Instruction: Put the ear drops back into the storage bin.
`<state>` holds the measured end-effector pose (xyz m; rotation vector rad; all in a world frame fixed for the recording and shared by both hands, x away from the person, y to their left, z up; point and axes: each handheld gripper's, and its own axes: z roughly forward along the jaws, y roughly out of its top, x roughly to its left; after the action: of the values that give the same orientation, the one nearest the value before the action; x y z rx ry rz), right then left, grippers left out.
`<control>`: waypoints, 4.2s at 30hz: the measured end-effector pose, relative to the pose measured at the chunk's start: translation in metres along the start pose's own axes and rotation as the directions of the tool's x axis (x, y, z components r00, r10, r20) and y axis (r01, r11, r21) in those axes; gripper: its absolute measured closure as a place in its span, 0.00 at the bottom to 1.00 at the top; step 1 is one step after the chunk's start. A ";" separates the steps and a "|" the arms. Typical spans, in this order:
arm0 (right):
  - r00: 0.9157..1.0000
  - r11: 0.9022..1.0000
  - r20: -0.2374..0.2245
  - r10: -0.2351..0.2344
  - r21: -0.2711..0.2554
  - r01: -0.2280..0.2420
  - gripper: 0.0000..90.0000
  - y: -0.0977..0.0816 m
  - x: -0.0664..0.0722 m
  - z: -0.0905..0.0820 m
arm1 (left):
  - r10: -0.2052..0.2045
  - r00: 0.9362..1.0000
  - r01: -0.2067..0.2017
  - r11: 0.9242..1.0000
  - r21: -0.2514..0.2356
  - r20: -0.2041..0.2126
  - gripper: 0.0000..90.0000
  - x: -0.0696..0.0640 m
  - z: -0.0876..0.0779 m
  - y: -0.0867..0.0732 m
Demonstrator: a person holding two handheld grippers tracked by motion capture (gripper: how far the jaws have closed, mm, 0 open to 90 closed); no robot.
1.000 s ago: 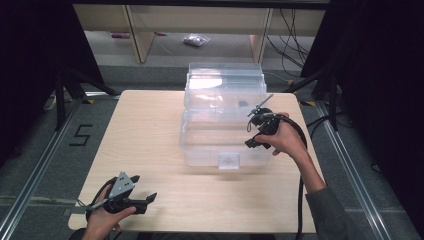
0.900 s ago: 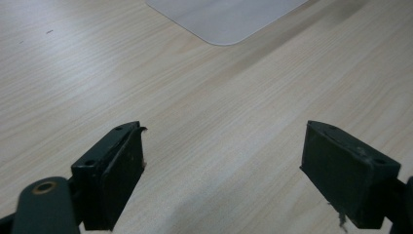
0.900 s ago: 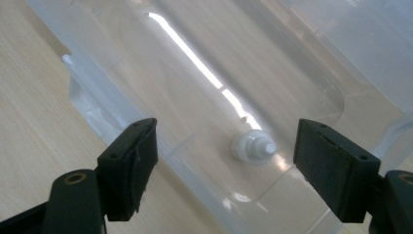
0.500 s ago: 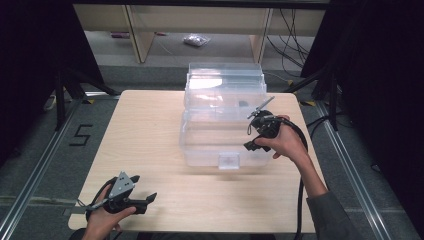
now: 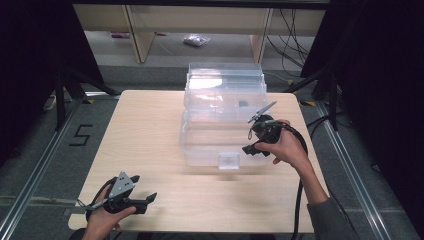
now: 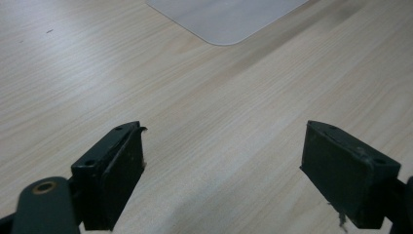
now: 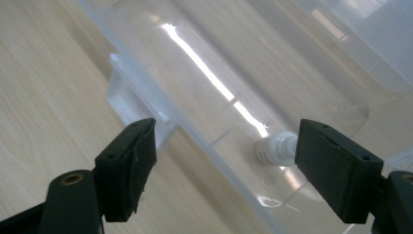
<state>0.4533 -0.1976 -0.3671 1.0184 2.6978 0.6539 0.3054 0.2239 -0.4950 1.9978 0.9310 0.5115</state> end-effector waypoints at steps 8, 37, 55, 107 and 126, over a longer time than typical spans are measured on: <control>1.000 1.000 -0.006 -0.006 -0.010 0.006 0.26 -0.003 0.007 0.002 | -0.001 1.000 0.001 1.000 -0.003 -0.004 0.17 0.000 0.000 0.000; 0.999 0.998 -0.033 -0.021 -0.058 0.019 0.24 -0.025 0.030 0.001 | 0.008 1.000 -0.008 1.000 0.004 -0.004 0.17 0.000 -0.001 0.000; 0.998 0.997 -0.044 -0.043 -0.062 0.040 0.24 -0.030 0.043 0.003 | 0.014 1.000 -0.014 1.000 0.007 -0.004 0.17 0.000 -0.001 0.000; 0.991 0.990 -0.078 -0.108 -0.101 0.100 0.24 -0.068 0.070 0.025 | 0.011 1.000 -0.011 1.000 0.001 -0.003 0.17 0.000 -0.001 0.000; 0.989 0.986 -0.088 -0.116 -0.128 0.104 0.24 -0.082 0.080 0.043 | 0.017 1.000 -0.017 1.000 0.002 -0.002 0.17 0.000 -0.001 0.000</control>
<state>0.3593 -0.1846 -0.4450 0.8221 2.7308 0.8556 0.3052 0.2247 -0.4943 2.0089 0.9171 0.5217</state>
